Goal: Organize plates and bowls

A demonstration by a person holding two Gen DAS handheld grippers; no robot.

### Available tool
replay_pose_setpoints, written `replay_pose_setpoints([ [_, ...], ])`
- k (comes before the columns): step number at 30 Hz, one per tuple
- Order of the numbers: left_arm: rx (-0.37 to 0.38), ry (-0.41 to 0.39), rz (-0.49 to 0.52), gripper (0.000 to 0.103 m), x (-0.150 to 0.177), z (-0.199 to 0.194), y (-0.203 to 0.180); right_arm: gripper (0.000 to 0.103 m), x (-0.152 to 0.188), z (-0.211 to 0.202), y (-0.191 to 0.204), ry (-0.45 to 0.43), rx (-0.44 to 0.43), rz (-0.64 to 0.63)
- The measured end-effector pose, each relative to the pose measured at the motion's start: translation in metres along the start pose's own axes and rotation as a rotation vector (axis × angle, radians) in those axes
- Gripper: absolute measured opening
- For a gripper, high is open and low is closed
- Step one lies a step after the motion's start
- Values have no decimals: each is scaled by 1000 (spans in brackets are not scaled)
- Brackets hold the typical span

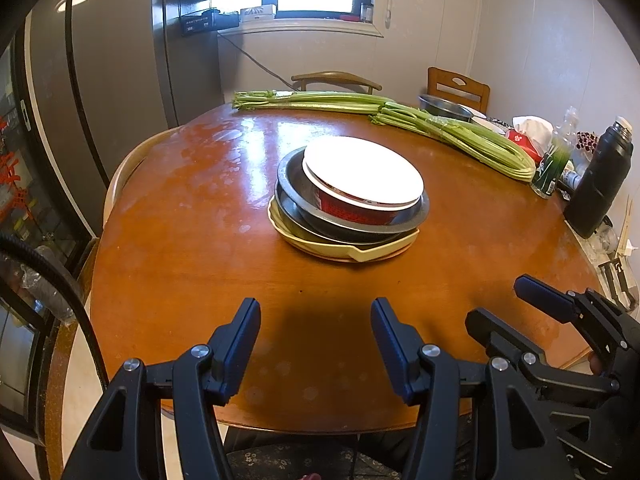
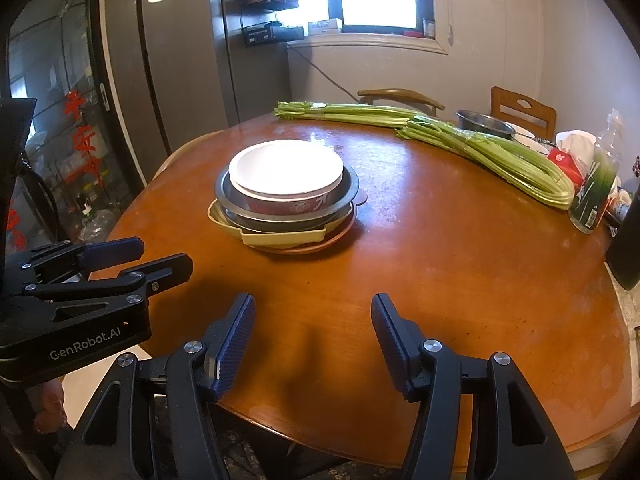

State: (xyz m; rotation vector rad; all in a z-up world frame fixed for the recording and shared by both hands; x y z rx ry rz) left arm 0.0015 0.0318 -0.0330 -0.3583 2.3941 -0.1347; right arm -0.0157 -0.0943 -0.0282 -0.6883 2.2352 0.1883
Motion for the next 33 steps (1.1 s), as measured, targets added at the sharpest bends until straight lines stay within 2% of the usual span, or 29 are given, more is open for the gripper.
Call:
replay_pose_setpoints([
  [24, -6, 1, 8, 57, 2, 0, 3, 62, -1, 5, 3, 10, 10, -3],
  [33, -20, 7, -16, 57, -8, 9, 10, 62, -1, 10, -4, 19, 11, -6],
])
Point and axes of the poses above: each gripper's, at about its wrist camera, not at the fingertips, and z roughly the way its jaws point, y to its left, x to its underside, the point moved 5 cm from there along z, roughly the way its jaws point, and after that the axes turned 13 degrees about -z, right-handed, at the moved point
